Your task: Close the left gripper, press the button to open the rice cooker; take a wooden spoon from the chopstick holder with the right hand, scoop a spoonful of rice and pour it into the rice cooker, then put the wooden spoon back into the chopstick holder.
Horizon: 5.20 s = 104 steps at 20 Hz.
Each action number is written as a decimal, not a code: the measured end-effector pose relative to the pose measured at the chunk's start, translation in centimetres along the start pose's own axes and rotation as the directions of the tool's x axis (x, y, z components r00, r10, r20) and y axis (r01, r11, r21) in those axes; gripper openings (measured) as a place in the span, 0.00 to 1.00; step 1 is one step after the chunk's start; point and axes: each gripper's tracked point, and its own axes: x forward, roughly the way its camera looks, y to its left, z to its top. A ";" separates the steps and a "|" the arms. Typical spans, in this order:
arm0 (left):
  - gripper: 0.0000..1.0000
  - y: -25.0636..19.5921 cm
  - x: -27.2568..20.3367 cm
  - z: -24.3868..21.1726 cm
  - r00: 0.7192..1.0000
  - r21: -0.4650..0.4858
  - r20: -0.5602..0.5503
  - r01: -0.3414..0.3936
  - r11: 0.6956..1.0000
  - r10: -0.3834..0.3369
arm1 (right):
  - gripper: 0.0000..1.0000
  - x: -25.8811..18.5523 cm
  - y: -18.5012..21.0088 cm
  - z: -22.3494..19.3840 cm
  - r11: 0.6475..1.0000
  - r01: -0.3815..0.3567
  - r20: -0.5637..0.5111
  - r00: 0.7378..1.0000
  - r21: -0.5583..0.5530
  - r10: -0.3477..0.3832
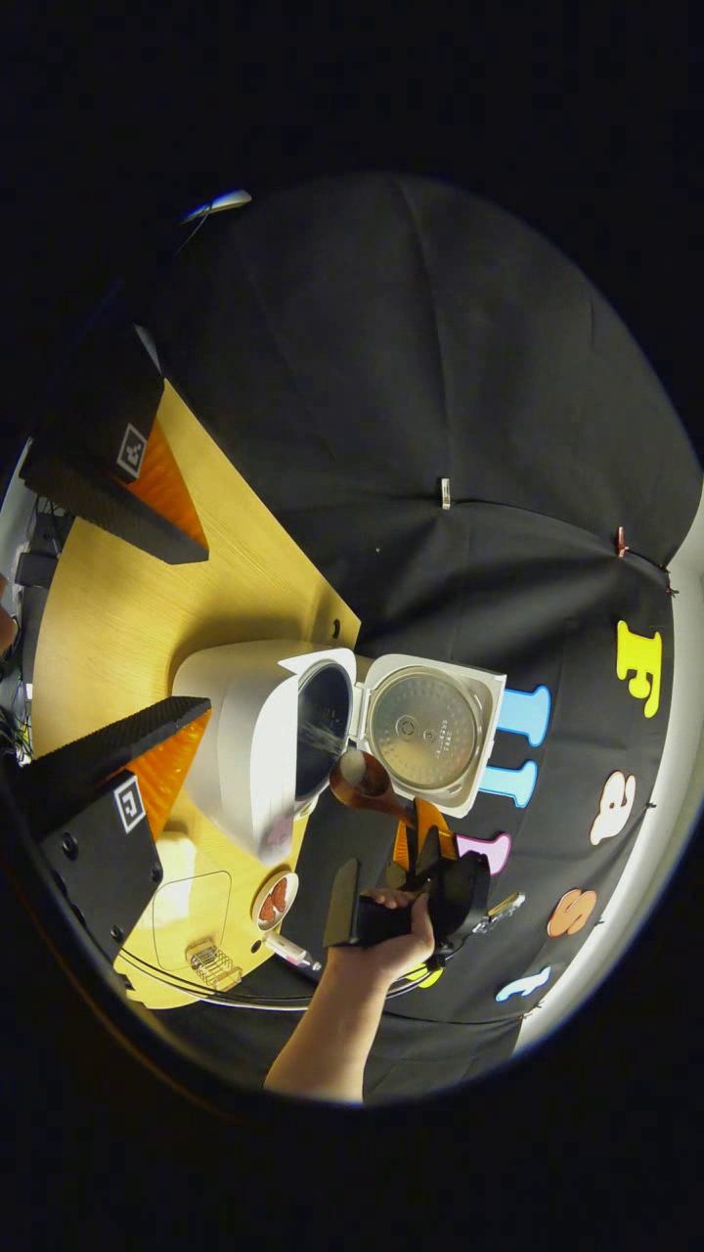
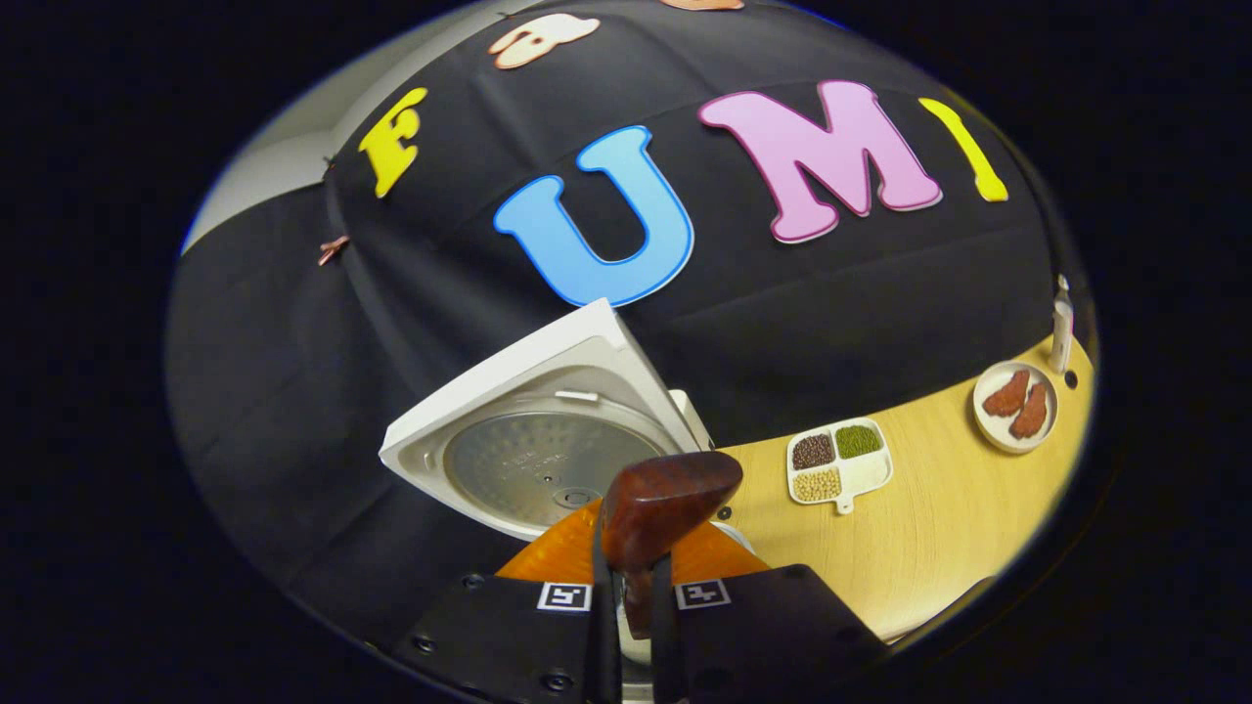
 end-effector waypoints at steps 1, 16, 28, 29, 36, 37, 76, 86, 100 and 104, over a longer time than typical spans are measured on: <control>0.94 0.2 0.0 0.0 1.000 -0.006 -0.003 -0.009 1.000 0.009 | 0.16 0.3 0.2 -0.3 0.999 0.001 0.009 1.000 -0.044 0.000; 0.94 -0.6 -0.5 -0.1 1.000 0.017 0.014 -0.001 1.000 0.000 | 0.12 1.9 7.6 -6.7 0.684 -0.156 -0.033 0.981 -0.712 0.189; 0.94 -1.2 -0.9 -0.1 0.999 0.051 0.044 -0.002 0.999 -0.001 | 0.16 1.5 6.7 -5.2 0.720 -0.118 -0.013 0.989 -0.684 0.150; 0.94 -1.5 -1.0 0.0 0.999 0.052 0.047 0.002 0.999 -0.005 | 0.16 0.7 6.2 -3.9 0.732 -0.101 0.010 0.989 -0.674 0.145; 0.94 -4.9 -0.9 1.2 0.995 0.085 0.066 0.067 0.994 -0.072 | 0.16 -7.3 0.7 6.0 0.853 0.003 0.160 0.983 -0.522 0.094; 0.94 -5.6 -0.9 1.4 0.994 0.088 0.068 0.080 0.993 -0.086 | 0.16 -8.9 -0.4 7.4 0.868 0.015 0.180 0.980 -0.496 0.086; 0.94 -30.4 0.2 2.9 0.996 0.163 0.022 0.076 0.984 -0.081 | 0.17 -27.3 -51.8 -0.1 0.840 0.508 0.034 0.852 0.188 -0.523; 0.94 -28.6 0.2 4.2 0.996 0.144 0.048 0.064 0.988 -0.071 | 0.28 -28.4 -52.9 -2.0 0.808 0.549 0.020 0.825 0.212 -0.565; 0.94 -23.2 2.8 17.9 0.965 0.117 0.233 0.098 0.988 -0.123 | 0.98 -39.1 -51.5 0.6 0.727 0.656 0.122 0.720 0.201 -0.683; 0.94 -21.2 5.0 24.1 0.947 0.105 0.297 0.092 0.990 -0.119 | 0.98 -41.3 -49.9 -0.9 0.727 0.677 0.113 0.718 0.117 -0.687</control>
